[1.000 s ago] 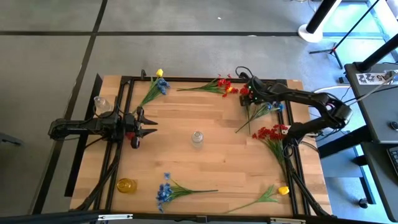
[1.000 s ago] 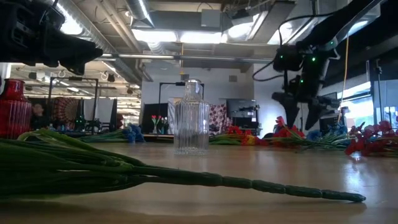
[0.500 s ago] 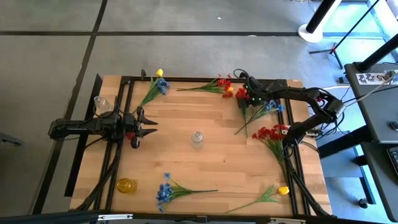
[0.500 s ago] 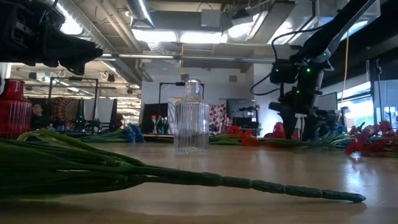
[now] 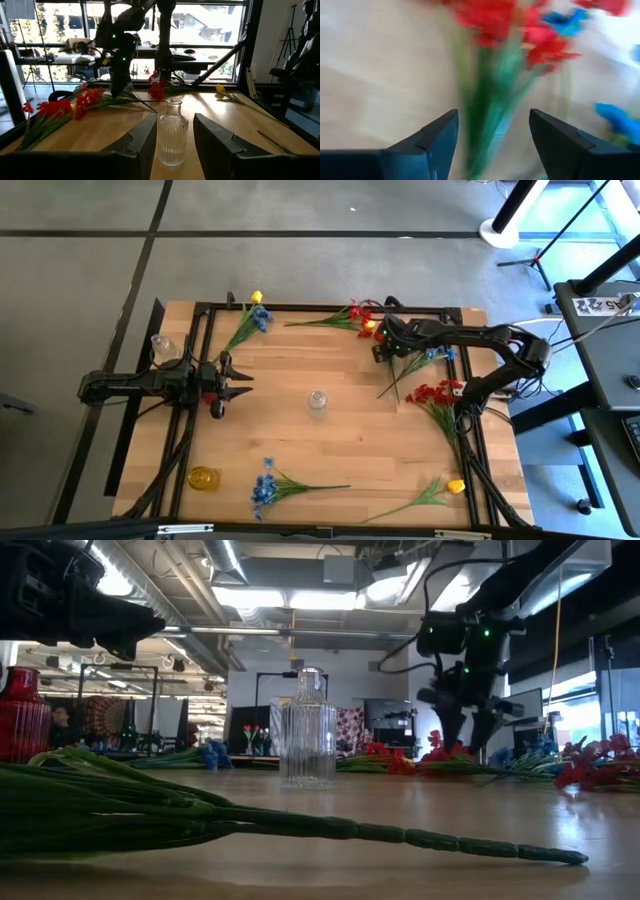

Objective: Sort flowers into vase by color
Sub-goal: Put the top right red flower into the transparent vase

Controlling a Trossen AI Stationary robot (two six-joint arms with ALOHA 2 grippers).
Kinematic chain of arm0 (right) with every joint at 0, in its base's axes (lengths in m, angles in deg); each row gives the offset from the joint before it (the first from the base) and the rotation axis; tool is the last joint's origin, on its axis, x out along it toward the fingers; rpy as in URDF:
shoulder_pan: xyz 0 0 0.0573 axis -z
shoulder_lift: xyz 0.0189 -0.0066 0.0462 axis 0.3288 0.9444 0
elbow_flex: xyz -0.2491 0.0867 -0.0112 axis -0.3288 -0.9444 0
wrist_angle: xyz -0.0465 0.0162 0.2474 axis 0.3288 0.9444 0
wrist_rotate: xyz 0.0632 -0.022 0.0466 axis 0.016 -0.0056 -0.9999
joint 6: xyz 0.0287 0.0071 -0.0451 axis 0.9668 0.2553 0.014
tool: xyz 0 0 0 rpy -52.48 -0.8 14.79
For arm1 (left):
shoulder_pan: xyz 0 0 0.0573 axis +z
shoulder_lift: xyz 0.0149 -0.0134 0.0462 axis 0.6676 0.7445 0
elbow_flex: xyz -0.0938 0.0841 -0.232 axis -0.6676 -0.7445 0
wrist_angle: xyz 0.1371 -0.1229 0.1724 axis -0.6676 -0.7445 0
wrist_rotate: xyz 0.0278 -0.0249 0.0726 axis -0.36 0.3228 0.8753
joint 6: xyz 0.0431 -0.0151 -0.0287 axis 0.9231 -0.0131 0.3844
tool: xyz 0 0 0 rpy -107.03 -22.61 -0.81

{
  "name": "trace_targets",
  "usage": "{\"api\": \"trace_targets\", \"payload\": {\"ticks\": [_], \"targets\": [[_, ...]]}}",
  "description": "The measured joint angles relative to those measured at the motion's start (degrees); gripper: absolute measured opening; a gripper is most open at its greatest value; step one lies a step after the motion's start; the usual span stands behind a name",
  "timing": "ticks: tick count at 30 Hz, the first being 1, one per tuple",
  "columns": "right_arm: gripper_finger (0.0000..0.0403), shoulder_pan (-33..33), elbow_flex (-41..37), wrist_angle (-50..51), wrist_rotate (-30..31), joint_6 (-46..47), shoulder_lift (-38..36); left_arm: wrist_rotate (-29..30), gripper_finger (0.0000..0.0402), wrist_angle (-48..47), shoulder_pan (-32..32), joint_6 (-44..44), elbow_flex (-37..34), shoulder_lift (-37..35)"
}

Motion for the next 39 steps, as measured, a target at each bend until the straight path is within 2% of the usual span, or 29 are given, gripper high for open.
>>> {"api": "trace_targets", "payload": {"ticks": [9,12,16,21,24,26,29,34,39], "targets": [[0.0243,0.0,0.0,-3.6,-2.5,-2.2,6.0,0.0,0.0125,0.0,0.0,0.0,0.0,0.0],[0.0228,0.0,0.0,-3.7,-2.4,-4.5,7.1,0.0,0.0125,0.0,0.0,0.0,0.0,0.0],[0.0160,0.0,0.0,-4.1,-2.1,-6.3,7.3,0.0,0.0125,0.0,0.0,0.0,0.0,0.0],[0.0026,0.0,0.0,-7.1,-2.8,-7.5,6.2,0.0,0.0125,0.0,0.0,0.0,0.0,0.0],[0.0023,-1.1,-0.1,-10.6,-6.7,-7.5,3.8,0.0,0.0125,0.0,0.0,0.0,0.0,0.0],[0.0028,-3.3,-0.1,-14.2,-7.8,-7.5,0.8,0.0,0.0125,0.0,0.0,0.0,0.0,0.0],[0.0014,-8.7,-0.1,-22.7,-8.1,-7.9,-4.2,0.0,0.0125,0.0,0.0,0.0,0.0,0.0],[0.0019,-20.8,0.0,-42.6,-7.3,-13.6,-10.2,0.0,0.0125,0.0,0.0,0.0,0.0,0.0],[0.0014,-31.6,0.0,-61.3,-0.6,-23.4,-9.8,0.0,0.0125,0.0,0.0,0.0,0.0,0.0]]}}
